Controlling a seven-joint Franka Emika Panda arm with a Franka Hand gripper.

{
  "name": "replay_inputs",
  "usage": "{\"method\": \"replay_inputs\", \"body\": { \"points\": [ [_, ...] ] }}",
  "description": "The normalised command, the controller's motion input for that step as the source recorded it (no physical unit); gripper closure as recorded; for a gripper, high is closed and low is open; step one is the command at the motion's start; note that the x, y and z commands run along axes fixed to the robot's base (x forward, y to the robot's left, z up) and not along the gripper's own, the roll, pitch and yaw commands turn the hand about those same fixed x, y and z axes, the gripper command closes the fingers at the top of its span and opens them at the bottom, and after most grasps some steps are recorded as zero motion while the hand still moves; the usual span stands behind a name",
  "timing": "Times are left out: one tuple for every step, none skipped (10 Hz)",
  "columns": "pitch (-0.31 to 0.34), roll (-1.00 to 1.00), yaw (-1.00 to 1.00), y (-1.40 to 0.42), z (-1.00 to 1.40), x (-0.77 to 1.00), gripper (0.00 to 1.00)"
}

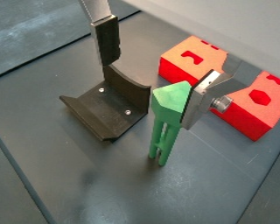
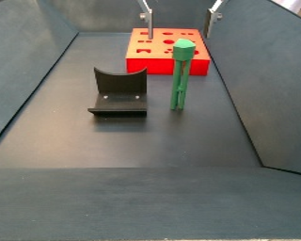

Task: Pick up the 3 prong object. Move up. Move to above the board. Insert the 3 prong object.
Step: Pick up the 3 prong object.

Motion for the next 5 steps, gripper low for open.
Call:
{"method": "replay_inputs", "body": {
  "points": [
    [-0.010,-0.12,0.09,0.00,-0.06,0.11,0.00],
    [0.000,-0.21,0.47,0.00,-0.01,0.32,0.00],
    [-0.036,-0.18,0.87,-0.13,0.00,0.00,0.00],
    [-0.086,-0.11,0.99,-0.09,0.01,-0.03,0.00],
    [-0.074,-0.15,0.98,-0.05,0.02,-0.05,0.00]
  ]
}}
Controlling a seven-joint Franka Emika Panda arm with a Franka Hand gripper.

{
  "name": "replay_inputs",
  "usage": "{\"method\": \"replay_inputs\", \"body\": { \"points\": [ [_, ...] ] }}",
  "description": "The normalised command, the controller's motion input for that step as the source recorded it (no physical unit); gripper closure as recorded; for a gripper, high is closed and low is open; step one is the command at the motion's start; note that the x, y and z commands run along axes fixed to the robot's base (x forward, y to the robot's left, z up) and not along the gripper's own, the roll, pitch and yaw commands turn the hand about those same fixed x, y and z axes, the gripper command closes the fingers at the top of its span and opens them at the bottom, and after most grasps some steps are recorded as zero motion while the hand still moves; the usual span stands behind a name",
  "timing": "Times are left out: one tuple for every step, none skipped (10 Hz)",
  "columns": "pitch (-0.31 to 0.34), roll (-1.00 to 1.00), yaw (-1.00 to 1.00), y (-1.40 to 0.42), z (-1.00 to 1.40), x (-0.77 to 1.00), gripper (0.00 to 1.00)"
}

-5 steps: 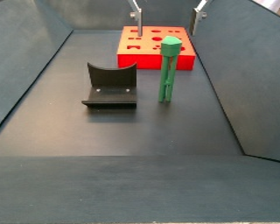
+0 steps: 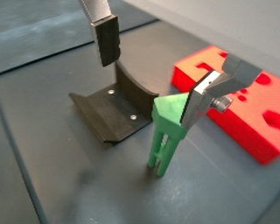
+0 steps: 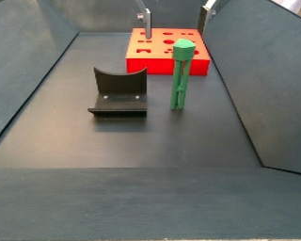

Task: Pick up the 3 prong object. Move up. Move to above the board. Insert the 3 prong object.
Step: Pick up the 3 prong object.

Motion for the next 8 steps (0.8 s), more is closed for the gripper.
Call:
{"method": "replay_inputs", "body": {
  "points": [
    [-0.076,-0.15,0.97,-0.05,0.03,-0.06,0.00],
    [-0.067,-0.13,1.00,-0.05,0.01,-0.06,0.00],
    [-0.026,-0.12,1.00,-0.02,0.00,-0.06,0.00],
    [0.000,-0.09,1.00,-0.04,-0.07,-0.03,0.00],
    [0.016,-0.02,0.99,-0.09,-0.31,0.00,0.00],
    [0.039,0.00,0.97,-0.12,-0.40,0.00,0.00],
    [0.050,0.00,0.88,-0.21,-0.44,0.00,0.00],
    [0.050,0.00,0.89,-0.21,-0.45,0.00,0.00]
  ]
}}
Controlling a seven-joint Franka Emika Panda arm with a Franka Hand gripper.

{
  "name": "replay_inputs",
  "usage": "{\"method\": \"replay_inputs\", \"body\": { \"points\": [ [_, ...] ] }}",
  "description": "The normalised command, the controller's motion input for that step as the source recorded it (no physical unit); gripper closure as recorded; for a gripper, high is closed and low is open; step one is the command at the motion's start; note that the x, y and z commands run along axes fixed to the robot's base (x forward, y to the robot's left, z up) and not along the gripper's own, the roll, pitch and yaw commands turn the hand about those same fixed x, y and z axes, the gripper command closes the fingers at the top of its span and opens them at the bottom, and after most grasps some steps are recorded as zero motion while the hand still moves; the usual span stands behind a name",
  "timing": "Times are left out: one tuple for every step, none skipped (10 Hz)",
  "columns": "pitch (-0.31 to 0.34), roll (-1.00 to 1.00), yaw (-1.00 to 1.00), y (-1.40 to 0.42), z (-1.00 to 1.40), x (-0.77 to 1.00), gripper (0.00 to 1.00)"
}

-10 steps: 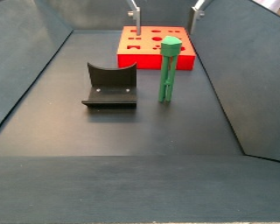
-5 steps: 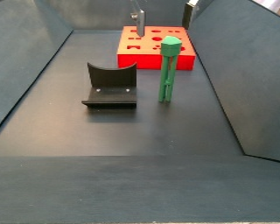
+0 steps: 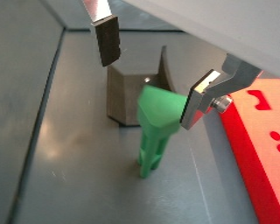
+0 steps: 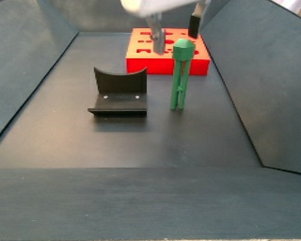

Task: Pick up the 3 prong object. Move up. Move to above the board. Insert the 3 prong object.
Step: Pick up the 3 prong object.

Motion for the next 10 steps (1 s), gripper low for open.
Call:
{"method": "replay_inputs", "body": {
  "points": [
    [0.036,0.00,0.95,-0.18,-0.45,-0.01,0.00],
    [0.000,0.03,1.00,-0.11,-0.52,0.00,0.00],
    [0.000,0.03,1.00,-0.04,-0.51,0.00,0.00],
    [-0.007,0.02,1.00,0.00,-0.46,-0.02,0.00],
    [0.000,0.08,1.00,0.01,-0.23,0.00,0.00],
    [0.000,0.01,0.00,0.00,0.00,0.00,0.00],
    [0.000,0.00,0.00,0.02,0.00,0.00,0.00],
    [0.000,0.00,0.03,0.13,-0.11,-0.07,0.00],
    [0.000,0.00,0.02,0.00,0.00,0.00,0.00],
    [0.000,0.00,0.00,0.00,0.00,0.00,1.00]
  ]
}}
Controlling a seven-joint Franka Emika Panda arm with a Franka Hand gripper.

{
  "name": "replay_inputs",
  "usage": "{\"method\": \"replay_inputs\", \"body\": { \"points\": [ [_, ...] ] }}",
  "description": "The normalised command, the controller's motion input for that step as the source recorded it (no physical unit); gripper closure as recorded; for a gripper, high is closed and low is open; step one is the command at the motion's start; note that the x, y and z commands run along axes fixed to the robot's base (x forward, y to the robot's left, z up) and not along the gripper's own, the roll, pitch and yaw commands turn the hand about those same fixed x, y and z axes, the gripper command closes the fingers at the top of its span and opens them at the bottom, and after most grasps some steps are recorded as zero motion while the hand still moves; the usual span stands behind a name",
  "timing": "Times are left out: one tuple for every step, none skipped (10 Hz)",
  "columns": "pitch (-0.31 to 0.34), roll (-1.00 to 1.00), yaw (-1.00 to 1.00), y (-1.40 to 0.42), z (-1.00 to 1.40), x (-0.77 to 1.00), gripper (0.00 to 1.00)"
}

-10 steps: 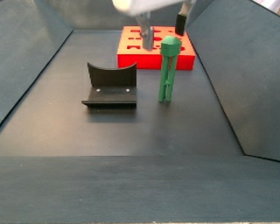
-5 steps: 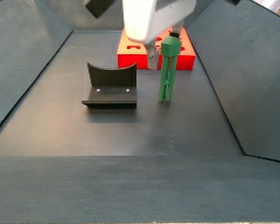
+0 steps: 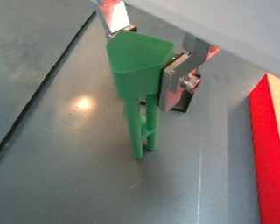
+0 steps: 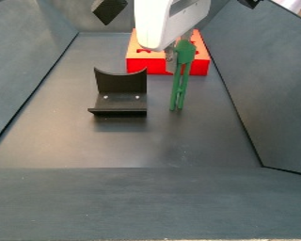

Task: Pick up the 3 prong object. Move up. Move to above the board. Insert the 3 prong object.
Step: Pick up the 3 prong object.

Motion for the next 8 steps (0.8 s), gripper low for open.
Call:
{"method": "replay_inputs", "body": {
  "points": [
    [0.000,0.05,0.00,-0.08,0.00,0.00,1.00],
    [0.000,0.06,0.01,-0.11,0.00,0.00,1.00],
    [0.000,0.00,0.00,0.00,0.00,0.00,1.00],
    [0.000,0.00,0.00,0.00,0.00,0.00,1.00],
    [0.000,0.00,0.00,0.00,0.00,0.00,1.00],
    [0.000,0.00,0.00,0.00,0.00,0.00,1.00],
    [0.000,0.00,0.00,0.00,0.00,0.00,1.00],
    [0.000,0.00,0.00,0.00,0.00,0.00,1.00]
  ]
}}
